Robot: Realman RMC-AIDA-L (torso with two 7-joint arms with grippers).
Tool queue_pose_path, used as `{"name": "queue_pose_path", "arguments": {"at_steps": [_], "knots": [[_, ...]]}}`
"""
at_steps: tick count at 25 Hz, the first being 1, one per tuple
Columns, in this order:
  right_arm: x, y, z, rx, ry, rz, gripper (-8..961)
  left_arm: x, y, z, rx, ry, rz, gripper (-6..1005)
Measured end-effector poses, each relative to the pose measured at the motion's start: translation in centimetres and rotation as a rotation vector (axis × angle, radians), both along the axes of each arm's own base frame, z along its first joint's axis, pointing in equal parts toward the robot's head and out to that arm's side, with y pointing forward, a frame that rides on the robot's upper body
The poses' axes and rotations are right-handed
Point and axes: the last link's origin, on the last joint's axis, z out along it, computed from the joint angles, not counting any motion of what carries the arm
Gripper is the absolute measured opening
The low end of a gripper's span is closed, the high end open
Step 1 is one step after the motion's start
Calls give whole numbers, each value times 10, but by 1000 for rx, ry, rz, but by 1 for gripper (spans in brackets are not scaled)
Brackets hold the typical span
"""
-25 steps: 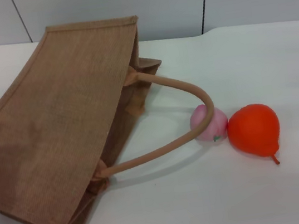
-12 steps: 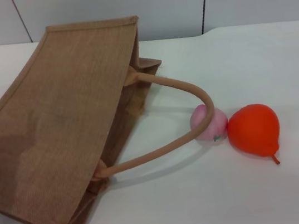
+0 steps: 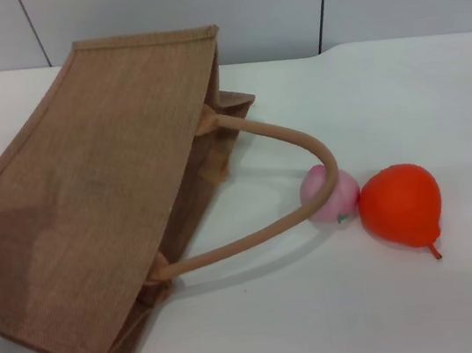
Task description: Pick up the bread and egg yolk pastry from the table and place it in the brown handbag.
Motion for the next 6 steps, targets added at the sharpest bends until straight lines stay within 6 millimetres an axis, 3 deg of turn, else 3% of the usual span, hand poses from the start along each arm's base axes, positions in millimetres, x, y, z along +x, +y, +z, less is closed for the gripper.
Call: {"name": "queue_pose_path", "arguments": {"at_steps": [6], "knots": [[2,-1,1,12,11,-11,873,1,3,-2,-12,-2,2,834]]}}
